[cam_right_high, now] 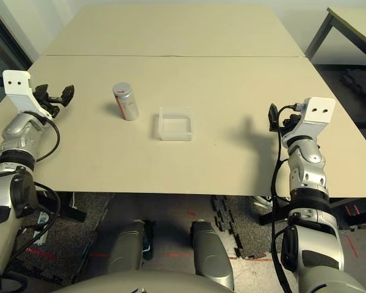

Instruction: Pour the medicine from the bottle into the box.

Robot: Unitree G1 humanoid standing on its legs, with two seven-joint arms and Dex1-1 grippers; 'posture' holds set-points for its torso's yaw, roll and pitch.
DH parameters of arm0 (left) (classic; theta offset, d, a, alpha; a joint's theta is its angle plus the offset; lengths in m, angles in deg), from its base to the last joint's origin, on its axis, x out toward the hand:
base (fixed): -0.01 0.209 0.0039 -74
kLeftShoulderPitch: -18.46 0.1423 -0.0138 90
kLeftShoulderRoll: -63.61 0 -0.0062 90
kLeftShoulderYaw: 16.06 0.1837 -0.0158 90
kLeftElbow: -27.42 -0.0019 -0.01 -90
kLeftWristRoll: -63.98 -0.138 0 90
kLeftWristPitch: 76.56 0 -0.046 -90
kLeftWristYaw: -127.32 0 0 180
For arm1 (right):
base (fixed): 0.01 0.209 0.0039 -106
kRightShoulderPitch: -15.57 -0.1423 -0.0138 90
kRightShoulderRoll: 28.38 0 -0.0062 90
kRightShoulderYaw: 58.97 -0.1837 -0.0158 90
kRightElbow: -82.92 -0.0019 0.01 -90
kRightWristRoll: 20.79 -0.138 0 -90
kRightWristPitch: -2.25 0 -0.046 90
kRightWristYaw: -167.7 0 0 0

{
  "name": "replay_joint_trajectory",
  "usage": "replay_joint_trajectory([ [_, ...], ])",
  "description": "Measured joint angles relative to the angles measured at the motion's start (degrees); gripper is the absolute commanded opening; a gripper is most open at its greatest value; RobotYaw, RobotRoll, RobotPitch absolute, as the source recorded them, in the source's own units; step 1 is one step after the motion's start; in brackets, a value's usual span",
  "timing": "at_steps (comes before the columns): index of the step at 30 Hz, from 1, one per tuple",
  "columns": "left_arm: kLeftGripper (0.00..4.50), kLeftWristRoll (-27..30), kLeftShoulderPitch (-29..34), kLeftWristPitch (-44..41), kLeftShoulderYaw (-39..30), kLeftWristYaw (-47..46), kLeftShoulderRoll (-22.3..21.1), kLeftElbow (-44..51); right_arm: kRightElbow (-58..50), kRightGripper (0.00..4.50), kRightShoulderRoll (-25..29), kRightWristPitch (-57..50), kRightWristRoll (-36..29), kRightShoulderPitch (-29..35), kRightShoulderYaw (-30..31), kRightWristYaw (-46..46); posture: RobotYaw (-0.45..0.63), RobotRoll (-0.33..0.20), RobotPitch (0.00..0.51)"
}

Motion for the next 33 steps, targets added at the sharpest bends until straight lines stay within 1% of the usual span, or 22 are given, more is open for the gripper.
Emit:
replay_joint_trajectory([
  [1,4.47,0.01,0.12,0.00,-0.01,-0.02,-0.03,0.00,0.00,4.50,0.00,0.00,0.00,0.00,0.00,0.00,-0.12,0.000,0.158],
  [3,4.47,-0.02,0.47,0.00,0.02,-0.01,-0.03,-0.01,-0.83,4.50,-0.13,-0.28,-0.01,0.00,0.02,0.00,-0.12,0.000,0.158],
  [9,4.47,-0.82,0.23,-0.02,0.36,0.00,0.66,-0.06,-1.73,4.50,0.68,-0.75,0.01,-0.08,0.05,1.22,-0.18,0.000,0.146],
  [14,4.47,-1.17,-0.36,-0.40,0.62,1.87,0.71,-0.05,-2.56,4.50,1.74,-2.41,-0.41,-0.14,0.02,2.33,-0.18,0.000,0.138],
  [18,4.47,-0.99,0.16,-1.07,0.75,7.32,0.32,1.06,-8.12,4.50,3.24,-8.68,-2.36,-0.09,0.17,5.73,-0.15,0.000,0.139],
  [22,4.47,-0.05,3.10,-2.41,0.76,12.02,0.06,4.79,-15.97,4.50,4.84,-17.13,-5.13,1.38,1.04,10.11,-0.14,0.000,0.135],
  [26,4.47,1.52,7.48,-5.67,0.80,16.74,0.21,10.11,-26.77,4.50,5.27,-26.77,-8.32,3.95,5.08,16.14,-0.14,0.000,0.134],
  [29,4.47,2.77,9.06,-9.55,1.41,19.58,1.27,14.71,-33.27,4.50,5.40,-32.59,-10.29,4.10,8.47,20.00,-0.14,0.000,0.132],
  [33,4.47,4.06,10.65,-14.57,2.29,21.83,2.83,20.25,-36.85,4.50,5.68,-36.94,-11.16,3.73,10.26,21.91,-0.15,0.000,0.123],
])
